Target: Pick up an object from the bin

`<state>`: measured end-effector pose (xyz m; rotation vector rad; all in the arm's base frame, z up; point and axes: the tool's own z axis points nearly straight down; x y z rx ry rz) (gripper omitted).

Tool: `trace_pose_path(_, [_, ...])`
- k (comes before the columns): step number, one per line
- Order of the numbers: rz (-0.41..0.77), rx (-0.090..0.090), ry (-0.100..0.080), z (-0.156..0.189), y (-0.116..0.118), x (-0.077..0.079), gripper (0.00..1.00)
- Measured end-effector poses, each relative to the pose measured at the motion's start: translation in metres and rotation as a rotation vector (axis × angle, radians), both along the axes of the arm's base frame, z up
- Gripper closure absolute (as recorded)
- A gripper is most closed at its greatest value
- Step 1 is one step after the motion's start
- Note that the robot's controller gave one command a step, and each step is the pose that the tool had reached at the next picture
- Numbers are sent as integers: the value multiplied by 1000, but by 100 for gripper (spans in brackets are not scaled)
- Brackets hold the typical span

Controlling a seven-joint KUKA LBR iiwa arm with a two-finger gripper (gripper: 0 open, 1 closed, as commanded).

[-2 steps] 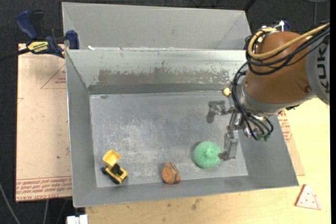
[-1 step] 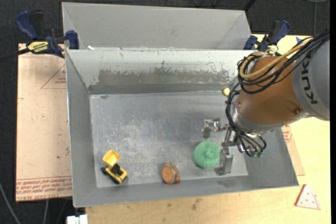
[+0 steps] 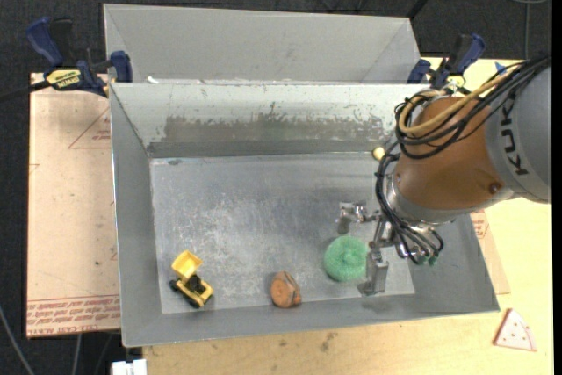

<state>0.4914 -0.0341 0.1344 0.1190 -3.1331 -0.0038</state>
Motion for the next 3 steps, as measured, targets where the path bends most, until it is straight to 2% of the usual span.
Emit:
trace_pose_path(1, [-24, -1, -5, -65, 33, -8, 100])
trace_pose_path(2, [-24, -1, -5, -65, 33, -8, 100])
trace_pose_path(3, [-271, -1, -8, -64, 53, 4, 0])
